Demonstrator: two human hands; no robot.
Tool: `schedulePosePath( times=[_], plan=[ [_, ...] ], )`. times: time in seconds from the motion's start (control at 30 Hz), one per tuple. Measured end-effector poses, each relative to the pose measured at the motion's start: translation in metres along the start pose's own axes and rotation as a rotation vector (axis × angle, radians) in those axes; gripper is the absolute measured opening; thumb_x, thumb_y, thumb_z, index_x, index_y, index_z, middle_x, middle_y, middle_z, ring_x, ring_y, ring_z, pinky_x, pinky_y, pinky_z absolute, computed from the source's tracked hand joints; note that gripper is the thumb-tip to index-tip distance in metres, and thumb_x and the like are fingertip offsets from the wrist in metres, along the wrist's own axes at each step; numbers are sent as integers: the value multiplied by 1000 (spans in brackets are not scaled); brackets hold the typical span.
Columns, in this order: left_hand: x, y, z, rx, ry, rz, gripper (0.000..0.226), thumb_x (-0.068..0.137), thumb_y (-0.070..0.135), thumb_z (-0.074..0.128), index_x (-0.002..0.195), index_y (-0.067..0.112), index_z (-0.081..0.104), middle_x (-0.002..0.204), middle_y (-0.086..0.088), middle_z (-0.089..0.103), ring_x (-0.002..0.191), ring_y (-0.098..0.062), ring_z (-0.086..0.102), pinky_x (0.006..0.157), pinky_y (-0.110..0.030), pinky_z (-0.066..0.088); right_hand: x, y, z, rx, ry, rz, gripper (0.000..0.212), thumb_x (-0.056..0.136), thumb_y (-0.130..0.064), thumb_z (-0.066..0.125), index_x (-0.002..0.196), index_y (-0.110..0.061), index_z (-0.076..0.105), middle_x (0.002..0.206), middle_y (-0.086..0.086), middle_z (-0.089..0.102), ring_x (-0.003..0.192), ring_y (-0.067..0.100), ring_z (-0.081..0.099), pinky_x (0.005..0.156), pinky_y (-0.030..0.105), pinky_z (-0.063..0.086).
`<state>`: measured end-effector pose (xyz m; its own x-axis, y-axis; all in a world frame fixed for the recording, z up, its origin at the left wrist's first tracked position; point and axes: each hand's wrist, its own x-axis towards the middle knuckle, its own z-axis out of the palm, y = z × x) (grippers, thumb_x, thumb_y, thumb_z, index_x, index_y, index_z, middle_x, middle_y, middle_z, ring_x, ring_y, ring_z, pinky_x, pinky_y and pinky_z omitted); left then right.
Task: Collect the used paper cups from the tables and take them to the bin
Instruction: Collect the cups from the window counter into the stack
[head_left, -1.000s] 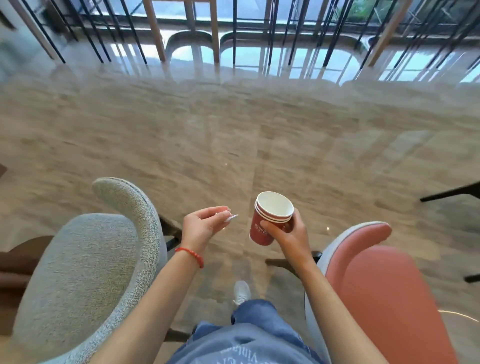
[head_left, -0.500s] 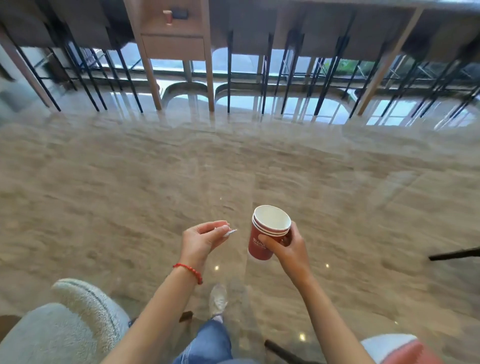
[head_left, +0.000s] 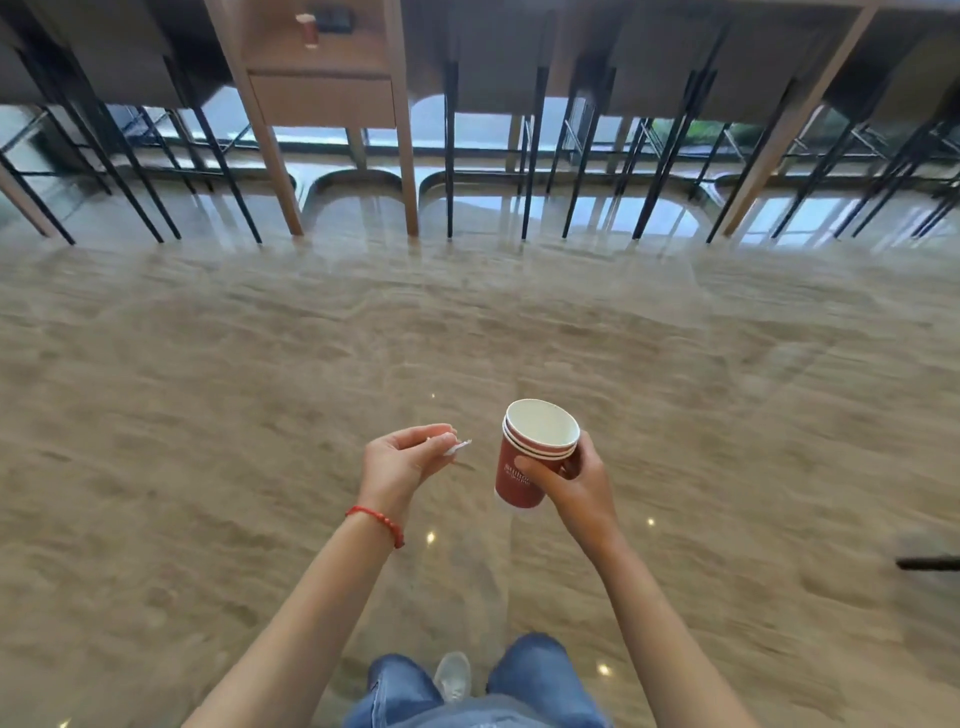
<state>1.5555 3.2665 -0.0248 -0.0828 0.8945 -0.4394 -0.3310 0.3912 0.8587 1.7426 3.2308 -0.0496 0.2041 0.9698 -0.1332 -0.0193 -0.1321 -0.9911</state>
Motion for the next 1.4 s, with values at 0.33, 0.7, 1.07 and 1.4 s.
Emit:
schedulePosePath(
  times=[0.33,0.7,1.07,1.4],
  plan=[
    [147,33,54,-4,16,-49,10,73,-11,67,76,-2,68,64,-4,71,61,-12,69,66,-19,57,164,0,8,-14,-5,21,51,67,-4,81,105,-27,57,98,-10,69,86,-4,65,72,12,49],
    [319,111,146,-48,30,-24,9,74,-10,67,77,-1,68,66,-4,72,63,-12,69,61,-17,55,381,-35,-5,-26,-29,38,48,65,-7,82,102,-28,58,91,-14,71,85,-3,65,70,14,49],
    [515,181,184,-52,38,-46,10,74,-9,66,77,0,68,65,-4,72,62,-11,68,67,-18,56,587,-52,37,-34,-6,46,49,66,-6,81,103,-28,58,94,-11,69,84,-3,65,72,14,50],
    [681,273,227,-60,20,-61,10,74,-11,65,77,-2,67,62,-3,71,59,-11,67,64,-18,56,760,-92,82,-28,27,33,46,67,-8,81,102,-27,58,94,-11,68,81,-5,64,69,11,49]
  ],
)
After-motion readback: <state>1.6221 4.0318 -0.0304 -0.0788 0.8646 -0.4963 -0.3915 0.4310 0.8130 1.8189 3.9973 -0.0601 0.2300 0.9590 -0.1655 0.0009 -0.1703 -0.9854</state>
